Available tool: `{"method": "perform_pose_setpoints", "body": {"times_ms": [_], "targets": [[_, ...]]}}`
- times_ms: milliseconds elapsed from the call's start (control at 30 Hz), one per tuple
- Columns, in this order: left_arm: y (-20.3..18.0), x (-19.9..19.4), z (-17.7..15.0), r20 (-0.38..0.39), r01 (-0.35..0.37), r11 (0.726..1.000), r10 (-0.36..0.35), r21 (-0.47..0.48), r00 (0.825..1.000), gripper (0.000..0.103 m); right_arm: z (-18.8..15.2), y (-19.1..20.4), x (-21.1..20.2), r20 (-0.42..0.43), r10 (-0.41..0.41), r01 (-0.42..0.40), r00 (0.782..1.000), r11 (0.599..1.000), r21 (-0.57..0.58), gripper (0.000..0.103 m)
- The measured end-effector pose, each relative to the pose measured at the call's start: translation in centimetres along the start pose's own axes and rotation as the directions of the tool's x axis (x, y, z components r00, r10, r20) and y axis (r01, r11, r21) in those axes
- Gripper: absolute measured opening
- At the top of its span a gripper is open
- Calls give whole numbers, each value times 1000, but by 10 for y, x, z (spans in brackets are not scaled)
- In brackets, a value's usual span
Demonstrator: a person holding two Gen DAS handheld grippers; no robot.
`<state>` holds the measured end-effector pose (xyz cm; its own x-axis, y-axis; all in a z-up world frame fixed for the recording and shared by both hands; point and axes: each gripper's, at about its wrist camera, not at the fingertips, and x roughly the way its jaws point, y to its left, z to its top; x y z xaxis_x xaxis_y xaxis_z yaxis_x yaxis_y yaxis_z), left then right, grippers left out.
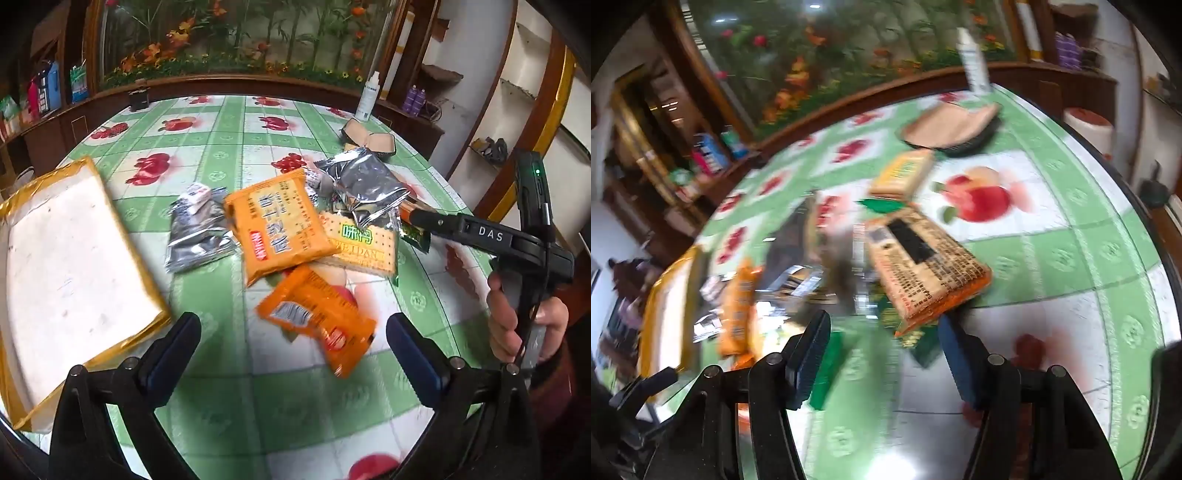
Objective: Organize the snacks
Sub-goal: 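Grasp the WEIDAN cracker pack with the right gripper while the left gripper grasps an orange packet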
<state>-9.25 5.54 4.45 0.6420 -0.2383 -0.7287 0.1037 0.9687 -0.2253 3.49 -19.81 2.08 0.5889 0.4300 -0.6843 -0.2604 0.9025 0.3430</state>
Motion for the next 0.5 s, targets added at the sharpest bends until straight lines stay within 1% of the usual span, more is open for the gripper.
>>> {"method": "perform_pose_setpoints", "body": {"times_ms": [67,133,167,200,233,267,300,333,367,433,467,500], "targets": [[1,-7,-7,-3,28,1000,-28,2,1000,101,0,11,-3,22,16,-15,1000,999,-39,65],[8,-14,-7,-52,40,999,-41,-12,998,101,-2,21,-14,24,50,-48,998,996,-70,65],[8,-15,-9,-55,40,999,-41,-9,998,101,-2,21,-19,-38,64,-66,997,997,-50,65],[8,-17,-9,-66,41,999,-42,-18,997,100,-5,26,-20,-30,67,-69,997,994,-81,65],[9,-18,-7,-99,44,998,-47,-35,994,98,-11,34,-27,-24,86,-89,996,988,-125,65],[9,-18,-6,-113,47,998,-53,-47,992,91,-13,39,-31,-30,104,-108,994,983,-147,65],[10,-19,-5,-116,50,997,-56,-55,992,84,-15,44,-34,-48,118,-125,992,976,-178,65],[11,-19,-4,-121,51,997,-59,-65,991,82,-20,54,-36,-59,137,-147,989,962,-229,65],[13,-19,-4,-114,52,997,-59,-63,992,81,-23,62,-35,-68,143,-157,987,949,-275,65],[12,-16,-9,-70,46,998,-49,-40,996,81,-26,75,-30,-92,132,-156,987,925,-346,65],[11,-16,-11,-62,47,998,-49,-36,997,81,-27,84,-24,-95,112,-141,989,909,-393,65],[10,-15,-11,-62,45,998,-48,-35,997,81,-25,87,-19,-103,94,-129,990,900,-416,65]]}}
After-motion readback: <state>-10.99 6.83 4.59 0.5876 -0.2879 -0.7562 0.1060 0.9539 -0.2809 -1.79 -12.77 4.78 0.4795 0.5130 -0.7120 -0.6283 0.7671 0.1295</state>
